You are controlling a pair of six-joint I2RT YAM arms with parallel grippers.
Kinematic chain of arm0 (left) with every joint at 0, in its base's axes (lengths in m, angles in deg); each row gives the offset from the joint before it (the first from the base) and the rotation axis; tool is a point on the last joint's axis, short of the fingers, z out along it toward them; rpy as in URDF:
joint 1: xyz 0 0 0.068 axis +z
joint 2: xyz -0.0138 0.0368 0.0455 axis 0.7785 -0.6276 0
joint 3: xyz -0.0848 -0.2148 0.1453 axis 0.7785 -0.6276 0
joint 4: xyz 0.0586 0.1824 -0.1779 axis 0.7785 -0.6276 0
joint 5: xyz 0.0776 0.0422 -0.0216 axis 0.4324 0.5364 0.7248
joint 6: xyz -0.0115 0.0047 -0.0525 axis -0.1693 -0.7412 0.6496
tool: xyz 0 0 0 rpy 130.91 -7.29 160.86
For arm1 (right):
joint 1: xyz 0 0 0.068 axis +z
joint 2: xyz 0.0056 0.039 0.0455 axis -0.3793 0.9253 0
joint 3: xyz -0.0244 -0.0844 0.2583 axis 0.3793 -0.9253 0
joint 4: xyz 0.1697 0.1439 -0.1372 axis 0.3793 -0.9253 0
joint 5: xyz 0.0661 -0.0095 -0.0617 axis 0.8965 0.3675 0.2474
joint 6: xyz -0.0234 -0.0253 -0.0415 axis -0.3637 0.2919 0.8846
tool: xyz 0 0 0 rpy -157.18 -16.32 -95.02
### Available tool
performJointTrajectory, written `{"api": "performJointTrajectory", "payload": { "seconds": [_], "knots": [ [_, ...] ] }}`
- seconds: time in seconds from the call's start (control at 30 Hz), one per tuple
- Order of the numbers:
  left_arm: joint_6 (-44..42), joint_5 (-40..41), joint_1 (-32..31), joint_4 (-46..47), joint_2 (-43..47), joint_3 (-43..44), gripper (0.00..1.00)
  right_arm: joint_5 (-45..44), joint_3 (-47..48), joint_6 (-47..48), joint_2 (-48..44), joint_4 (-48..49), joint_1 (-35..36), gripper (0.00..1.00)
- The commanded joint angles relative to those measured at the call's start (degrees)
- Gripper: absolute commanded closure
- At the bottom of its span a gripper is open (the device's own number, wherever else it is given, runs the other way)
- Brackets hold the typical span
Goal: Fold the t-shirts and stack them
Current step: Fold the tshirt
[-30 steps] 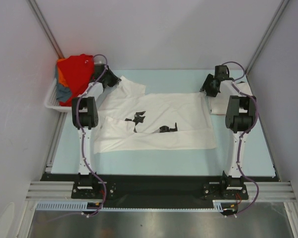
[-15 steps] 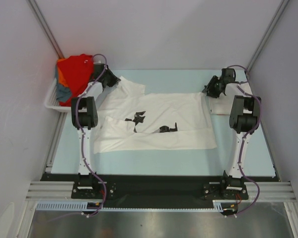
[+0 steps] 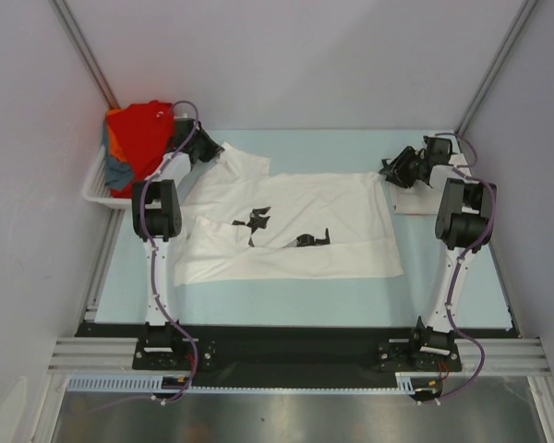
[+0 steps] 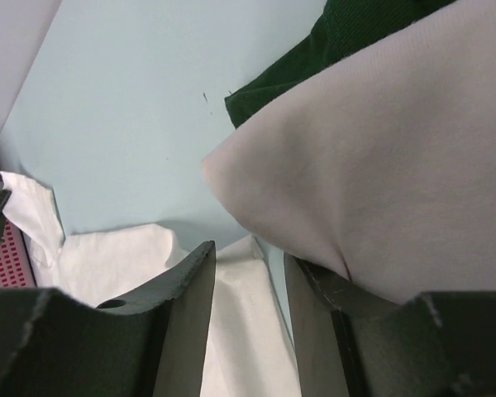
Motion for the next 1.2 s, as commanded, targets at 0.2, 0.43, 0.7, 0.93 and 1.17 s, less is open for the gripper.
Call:
{"api": "performJointTrajectory", "payload": {
  "seconds": [0.2, 0.43, 0.7, 0.93, 1.17],
  "knots": [
    [-0.5, 1.4, 2.3, 0.7, 5.5, -0.1, 1.0, 1.5, -2.9, 0.4, -2.8, 0.4, -0.5, 0.52],
    [-0.8, 1.0, 2.0, 0.7, 5.7, -0.1, 1.0, 0.0, -1.6, -0.3, -2.8, -1.4, 1.0, 0.67],
    [-1.5, -1.3, 1.8, 1.5, 6.2, 0.4, 1.0, -2.4, 0.6, 0.1, -4.4, -5.3, 1.6, 1.0],
    [-4.9, -1.2, 1.0, 1.4, 9.7, -1.8, 1.0, -10.9, 5.3, 4.2, -6.6, -12.9, 5.1, 1.0],
    [-7.0, -4.2, 1.0, 6.8, 15.6, -10.4, 1.0, -17.2, 7.8, 7.6, -7.7, -17.8, 7.3, 1.0]
  ]
}}
